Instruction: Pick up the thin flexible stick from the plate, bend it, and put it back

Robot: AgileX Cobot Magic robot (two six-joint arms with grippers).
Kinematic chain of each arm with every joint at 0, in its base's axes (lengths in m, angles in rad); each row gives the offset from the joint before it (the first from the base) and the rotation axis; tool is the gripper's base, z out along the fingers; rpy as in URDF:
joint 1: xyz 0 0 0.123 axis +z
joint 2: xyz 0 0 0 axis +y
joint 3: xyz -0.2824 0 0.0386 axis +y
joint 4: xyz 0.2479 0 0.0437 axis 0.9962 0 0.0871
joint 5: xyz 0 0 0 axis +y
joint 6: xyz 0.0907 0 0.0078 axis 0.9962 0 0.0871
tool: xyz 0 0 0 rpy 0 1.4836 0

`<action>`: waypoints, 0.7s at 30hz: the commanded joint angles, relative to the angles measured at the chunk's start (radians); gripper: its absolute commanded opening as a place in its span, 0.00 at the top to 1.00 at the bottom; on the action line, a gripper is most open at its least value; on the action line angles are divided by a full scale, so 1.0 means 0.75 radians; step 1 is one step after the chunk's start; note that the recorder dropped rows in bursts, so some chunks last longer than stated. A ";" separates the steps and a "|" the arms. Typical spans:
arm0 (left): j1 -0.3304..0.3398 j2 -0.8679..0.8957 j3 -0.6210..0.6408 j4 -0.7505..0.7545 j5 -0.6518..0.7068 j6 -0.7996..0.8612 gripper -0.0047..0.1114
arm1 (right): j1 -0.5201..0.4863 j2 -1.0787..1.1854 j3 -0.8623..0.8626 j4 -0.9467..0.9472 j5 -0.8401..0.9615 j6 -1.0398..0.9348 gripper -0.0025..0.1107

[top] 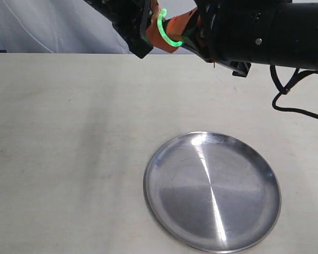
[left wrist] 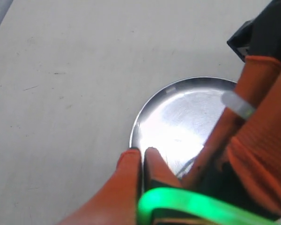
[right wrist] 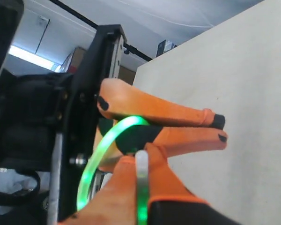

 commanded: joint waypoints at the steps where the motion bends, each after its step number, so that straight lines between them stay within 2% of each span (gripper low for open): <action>1: -0.014 0.006 -0.005 -0.115 0.003 -0.018 0.96 | 0.012 0.044 0.005 -0.088 0.173 -0.027 0.99; 14: -0.013 0.006 -0.005 -0.092 0.084 -0.028 0.96 | 0.012 0.046 0.005 -0.318 0.266 -0.027 0.99; 21: -0.013 0.006 -0.005 -0.022 0.084 -0.085 0.96 | 0.012 0.046 0.005 -0.343 0.307 -0.030 0.99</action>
